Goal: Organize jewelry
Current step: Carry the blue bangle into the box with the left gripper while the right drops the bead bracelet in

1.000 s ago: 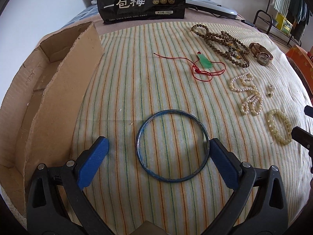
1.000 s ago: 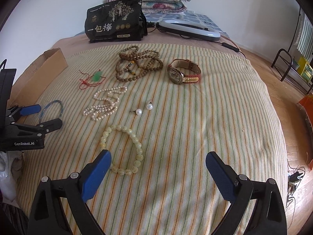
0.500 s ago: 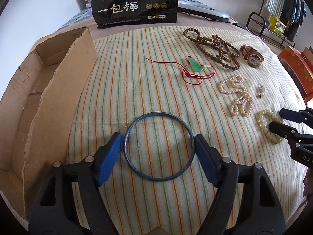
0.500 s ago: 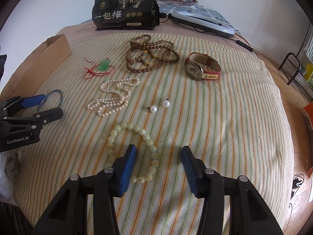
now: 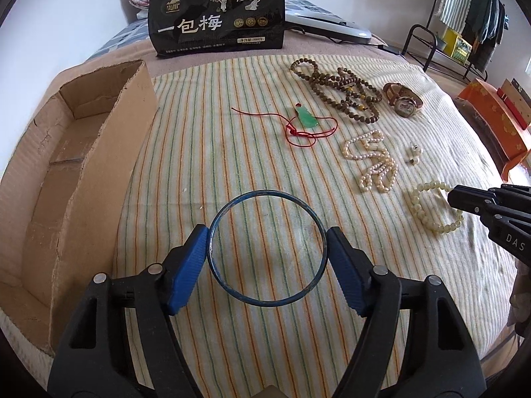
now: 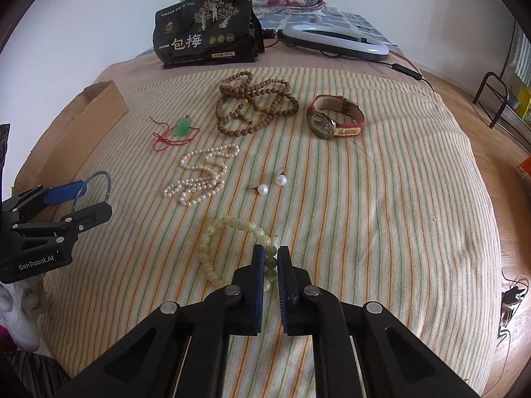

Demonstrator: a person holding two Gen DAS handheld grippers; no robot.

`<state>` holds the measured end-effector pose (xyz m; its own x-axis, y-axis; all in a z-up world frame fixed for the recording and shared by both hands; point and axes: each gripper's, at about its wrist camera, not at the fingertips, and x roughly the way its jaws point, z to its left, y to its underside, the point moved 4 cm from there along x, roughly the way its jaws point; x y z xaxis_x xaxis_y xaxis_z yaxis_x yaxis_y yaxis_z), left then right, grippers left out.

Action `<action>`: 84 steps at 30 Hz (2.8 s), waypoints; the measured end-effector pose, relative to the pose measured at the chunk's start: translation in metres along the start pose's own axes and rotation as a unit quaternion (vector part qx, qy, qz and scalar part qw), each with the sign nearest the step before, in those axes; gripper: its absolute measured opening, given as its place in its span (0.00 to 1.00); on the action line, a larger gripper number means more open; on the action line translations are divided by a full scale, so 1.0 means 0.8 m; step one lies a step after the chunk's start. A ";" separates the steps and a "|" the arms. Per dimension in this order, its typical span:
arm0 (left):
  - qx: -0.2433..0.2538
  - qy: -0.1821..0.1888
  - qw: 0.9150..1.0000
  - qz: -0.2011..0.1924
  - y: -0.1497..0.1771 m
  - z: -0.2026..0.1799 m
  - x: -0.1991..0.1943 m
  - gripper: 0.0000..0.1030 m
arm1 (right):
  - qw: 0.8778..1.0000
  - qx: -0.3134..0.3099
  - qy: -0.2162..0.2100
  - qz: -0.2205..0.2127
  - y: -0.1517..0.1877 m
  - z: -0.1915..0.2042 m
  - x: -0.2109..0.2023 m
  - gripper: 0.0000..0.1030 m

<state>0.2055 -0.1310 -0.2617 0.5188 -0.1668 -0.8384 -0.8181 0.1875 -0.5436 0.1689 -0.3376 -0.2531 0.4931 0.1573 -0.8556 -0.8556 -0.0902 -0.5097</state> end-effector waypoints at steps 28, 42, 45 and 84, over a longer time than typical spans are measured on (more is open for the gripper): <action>-0.015 -0.029 0.993 -0.110 -0.014 0.103 -0.145 0.72 | 0.992 -0.063 -0.044 -0.103 -0.079 0.124 -0.120 0.05; -0.066 -0.076 0.990 -0.103 0.005 0.214 -0.149 0.72 | 0.979 -0.127 -0.111 -0.118 -0.147 0.266 -0.099 0.05; -0.070 -0.079 0.989 -0.101 0.009 0.224 -0.146 0.72 | 0.975 -0.141 -0.124 -0.116 -0.158 0.293 -0.085 0.05; -0.118 -0.096 0.985 -0.081 0.020 0.255 -0.139 0.82 | 0.972 -0.160 -0.100 -0.138 -0.182 0.346 -0.038 0.91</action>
<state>0.1850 0.0883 -0.1851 0.6655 0.0149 -0.7462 -0.7443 -0.0607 -0.6650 0.2353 -0.0568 -0.1279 0.6300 0.4036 -0.6635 -0.5857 -0.3141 -0.7472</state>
